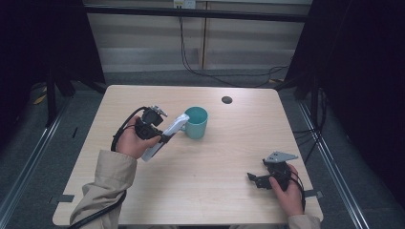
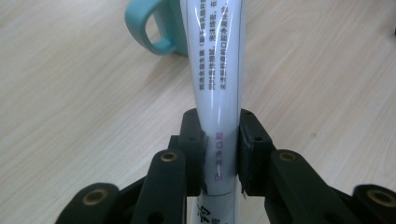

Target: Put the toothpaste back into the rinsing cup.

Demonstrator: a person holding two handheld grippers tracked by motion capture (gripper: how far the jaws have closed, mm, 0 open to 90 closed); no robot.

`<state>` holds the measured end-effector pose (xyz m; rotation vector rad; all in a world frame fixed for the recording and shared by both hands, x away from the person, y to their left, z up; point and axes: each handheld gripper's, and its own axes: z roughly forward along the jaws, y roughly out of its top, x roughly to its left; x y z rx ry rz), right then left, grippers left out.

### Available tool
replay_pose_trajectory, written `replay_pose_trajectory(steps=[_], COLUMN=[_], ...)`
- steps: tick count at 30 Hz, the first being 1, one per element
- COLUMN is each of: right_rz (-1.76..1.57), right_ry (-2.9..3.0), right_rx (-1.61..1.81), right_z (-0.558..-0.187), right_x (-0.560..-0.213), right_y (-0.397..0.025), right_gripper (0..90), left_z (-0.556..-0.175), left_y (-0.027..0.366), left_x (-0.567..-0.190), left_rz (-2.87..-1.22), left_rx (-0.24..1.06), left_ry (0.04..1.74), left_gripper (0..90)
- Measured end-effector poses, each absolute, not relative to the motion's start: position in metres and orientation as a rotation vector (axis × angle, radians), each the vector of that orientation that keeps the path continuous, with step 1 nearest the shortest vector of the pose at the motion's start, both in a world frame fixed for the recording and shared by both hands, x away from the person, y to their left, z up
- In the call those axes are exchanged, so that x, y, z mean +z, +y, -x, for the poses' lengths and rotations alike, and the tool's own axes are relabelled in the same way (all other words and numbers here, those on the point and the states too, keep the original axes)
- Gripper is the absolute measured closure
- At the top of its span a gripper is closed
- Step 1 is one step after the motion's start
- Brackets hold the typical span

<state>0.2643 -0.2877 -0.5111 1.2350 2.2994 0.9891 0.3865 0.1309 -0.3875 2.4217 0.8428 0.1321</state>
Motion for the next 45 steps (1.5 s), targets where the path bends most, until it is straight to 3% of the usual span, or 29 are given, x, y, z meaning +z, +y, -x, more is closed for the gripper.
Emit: replay_pose_trajectory(steps=[26,45], right_rz=[-1.237,-1.236], right_ry=[2.299,2.299], right_rx=[0.989,0.989], right_z=[-0.264,-0.264], right_x=[-0.511,-0.511], right_y=[-0.288,-0.288], right_gripper=[11.7,11.7], left_z=[-0.390,-0.397], left_y=[0.131,0.119], left_x=[-0.369,-0.364], left_rz=[-2.146,-2.023], left_rx=[0.287,0.314], left_ry=[0.902,0.897], left_gripper=[74.8,74.8])
